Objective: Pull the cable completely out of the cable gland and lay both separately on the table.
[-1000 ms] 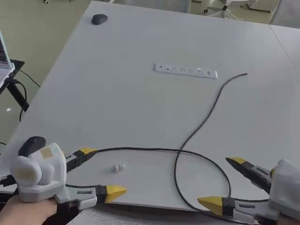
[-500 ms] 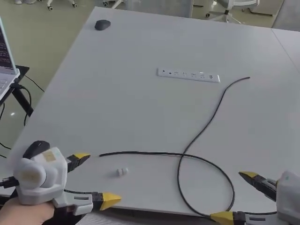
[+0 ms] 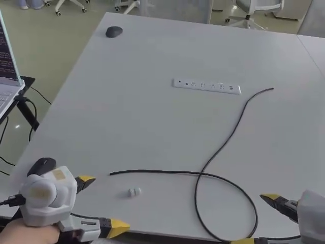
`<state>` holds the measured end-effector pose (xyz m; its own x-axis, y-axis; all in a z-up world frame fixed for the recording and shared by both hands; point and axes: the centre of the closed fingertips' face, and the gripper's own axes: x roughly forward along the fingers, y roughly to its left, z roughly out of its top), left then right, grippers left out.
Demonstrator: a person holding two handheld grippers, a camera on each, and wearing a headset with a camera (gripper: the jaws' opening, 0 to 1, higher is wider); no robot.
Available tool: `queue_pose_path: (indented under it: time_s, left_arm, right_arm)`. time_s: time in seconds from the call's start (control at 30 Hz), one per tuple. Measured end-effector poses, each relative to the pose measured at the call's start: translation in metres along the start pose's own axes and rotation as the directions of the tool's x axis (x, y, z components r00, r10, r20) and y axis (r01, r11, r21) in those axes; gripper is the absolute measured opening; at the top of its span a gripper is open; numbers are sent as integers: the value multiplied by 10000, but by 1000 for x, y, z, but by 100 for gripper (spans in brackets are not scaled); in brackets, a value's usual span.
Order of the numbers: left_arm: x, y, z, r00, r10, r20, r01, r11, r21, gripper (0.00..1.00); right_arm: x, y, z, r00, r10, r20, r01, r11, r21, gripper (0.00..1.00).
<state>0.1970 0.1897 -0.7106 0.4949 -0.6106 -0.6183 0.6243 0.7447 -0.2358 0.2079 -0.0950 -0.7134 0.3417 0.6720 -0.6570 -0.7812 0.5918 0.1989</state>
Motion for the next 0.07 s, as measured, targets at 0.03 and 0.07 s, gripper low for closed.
queue_pose_path:
  time_s: [0.03, 0.07]
  left_arm:
    - [0, 0, 0, 10000, -6, -17, 6, 10000, -1, 95]
    - [0, 1, -2, 10000, -3, -99, 3, 10000, -18, 95]
  right_arm:
    - [0, -1, -1, 9999, -26, -103, 26, 10000, -41, 99]
    - [1, -2, -2, 9999, -11, -147, 11, 10000, -11, 99]
